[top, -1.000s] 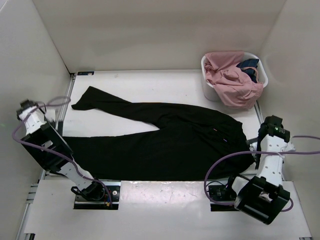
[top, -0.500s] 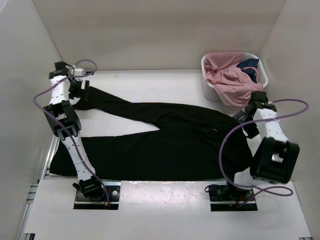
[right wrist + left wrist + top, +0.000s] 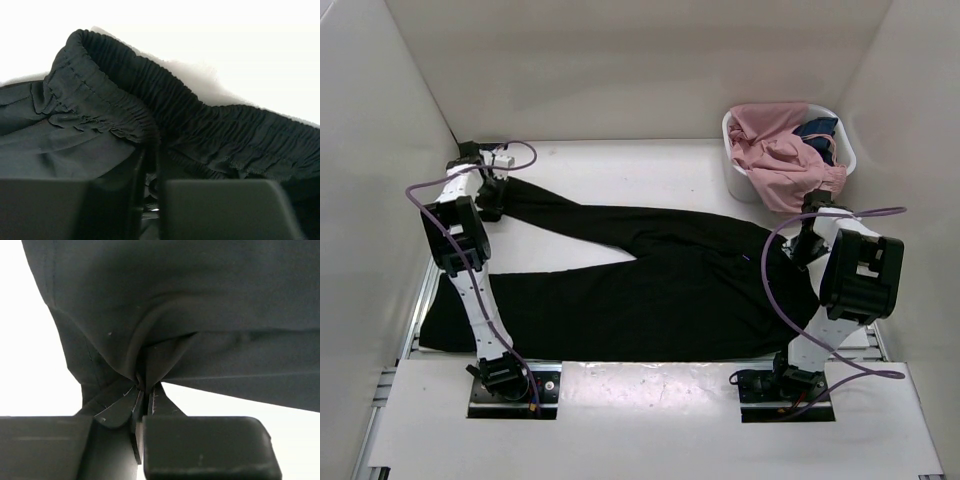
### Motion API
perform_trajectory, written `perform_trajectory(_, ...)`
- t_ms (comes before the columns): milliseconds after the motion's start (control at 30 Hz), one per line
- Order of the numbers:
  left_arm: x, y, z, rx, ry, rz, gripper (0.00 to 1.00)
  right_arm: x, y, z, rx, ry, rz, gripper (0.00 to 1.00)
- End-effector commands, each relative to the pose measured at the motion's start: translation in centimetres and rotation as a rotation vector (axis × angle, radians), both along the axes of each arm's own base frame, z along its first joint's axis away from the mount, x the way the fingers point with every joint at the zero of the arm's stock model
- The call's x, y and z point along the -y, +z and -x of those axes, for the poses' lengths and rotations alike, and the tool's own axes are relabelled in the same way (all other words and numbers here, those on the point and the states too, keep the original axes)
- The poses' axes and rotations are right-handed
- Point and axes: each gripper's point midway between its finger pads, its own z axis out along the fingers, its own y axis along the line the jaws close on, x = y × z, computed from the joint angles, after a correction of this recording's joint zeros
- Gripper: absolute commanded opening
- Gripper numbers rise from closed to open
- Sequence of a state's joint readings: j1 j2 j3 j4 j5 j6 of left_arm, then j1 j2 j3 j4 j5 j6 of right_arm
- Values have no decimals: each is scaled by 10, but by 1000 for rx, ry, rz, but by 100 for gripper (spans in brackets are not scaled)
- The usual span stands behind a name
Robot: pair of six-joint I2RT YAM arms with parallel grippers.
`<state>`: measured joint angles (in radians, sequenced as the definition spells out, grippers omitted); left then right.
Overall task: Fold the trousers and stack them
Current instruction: Flatten the trousers out
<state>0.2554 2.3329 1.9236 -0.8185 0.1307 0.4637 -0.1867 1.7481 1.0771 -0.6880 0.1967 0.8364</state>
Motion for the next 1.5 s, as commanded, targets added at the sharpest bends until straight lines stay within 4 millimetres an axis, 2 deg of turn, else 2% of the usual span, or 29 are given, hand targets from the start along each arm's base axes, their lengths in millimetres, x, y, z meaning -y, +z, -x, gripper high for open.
perform_trajectory(0, 5, -11, 57, -130, -14, -31, 15, -6, -9, 20, -68, -31, -22, 10)
perform_trajectory(33, 5, -11, 70, -153, -23, -41, 15, -5, -6, 25, -73, -33, -10, 1)
perform_trajectory(67, 1, -10, 82, -161, -23, -51, 15, -4, -8, 35, -98, -34, 2, 0)
perform_trajectory(100, 5, -5, 103, -183, -20, -56, 15, -2, -7, 41, -112, -36, 17, 0)
perform_trajectory(167, 3, 2, 123, -193, -22, -68, 17, 7, 3, 55, -122, -51, 63, 0)
perform_trajectory(233, 6, 17, 144, -189, -43, -86, 44, 14, 11, 67, -108, -49, 77, 0)
perform_trajectory(267, 8, 23, 149, -186, -43, -87, 56, 15, 16, 66, -92, -33, 82, 9)
perform_trajectory(300, 8, 30, 153, -182, -51, -91, 73, 16, 20, 66, -83, 11, 89, 16)
perform_trajectory(367, 6, 51, 156, -147, -22, -83, 80, 17, 37, 51, -8, 52, 94, 34)
perform_trajectory(400, 5, 58, 154, -126, -7, -70, 82, 19, 42, 45, 9, 61, 100, 53)
perform_trajectory(433, 0, 64, 152, -109, 34, -45, 93, 21, 51, 37, 41, 70, 111, 58)
perform_trajectory(467, -6, 78, 145, -78, 61, -36, 94, 22, 58, 32, 56, 69, 115, 63)
perform_trajectory(500, -11, 86, 140, -49, 87, -25, 95, 25, 70, 20, 97, 67, 125, 72)
perform_trajectory(567, -24, 89, 132, -26, 158, 37, 98, 27, 71, 9, 107, 67, 128, 77)
perform_trajectory(633, -28, 84, 136, -58, 222, 123, 98, 30, 68, -4, 102, 67, 127, 80)
perform_trajectory(667, -32, 77, 129, -76, 238, 157, 98, 30, 66, -11, 114, 58, 118, 82)
perform_trajectory(733, -32, 70, 126, -98, 282, 224, 96, 31, 52, -17, 89, 51, 110, 83)
perform_trajectory(767, -31, 66, 117, -96, 285, 254, 94, 31, 49, -20, 83, 39, 105, 83)
perform_trajectory(900, -34, 54, 101, -99, 329, 309, 86, 34, 18, -23, 19, -3, 83, 83)
perform_trajectory(1000, -35, 34, 112, -175, 352, 280, 84, 33, 1, -24, -8, -34, 71, 80)
perform_trajectory(1100, -27, 13, 132, -247, 353, 290, 84, 32, -17, -19, -60, -43, 58, 68)
perform_trajectory(1167, -34, 2, 144, -267, 358, 274, 84, 31, -25, -17, -92, -52, 50, 57)
perform_trajectory(1233, -32, -9, 150, -279, 349, 276, 74, 31, -26, -19, -92, -52, 50, 47)
perform_trajectory(1267, -36, -9, 152, -276, 345, 273, 60, 31, -26, -19, -91, -61, 50, 28)
perform_trajectory(1300, -32, -12, 151, -278, 341, 295, 45, 33, -26, -19, -93, -62, 61, 20)
perform_trajectory(1333, -32, -14, 148, -276, 328, 303, 17, 34, -24, -16, -110, -63, 67, 15)
perform_trajectory(1367, -34, -12, 145, -265, 327, 299, 14, 37, -19, -18, -104, -52, 79, 6)
perform_trajectory(1400, -38, -3, 133, -226, 321, 300, 14, 39, -16, -18, -108, -43, 90, 2)
perform_trajectory(1467, -46, 12, 118, -175, 316, 281, 14, 45, 3, -22, -74, -23, 123, 0)
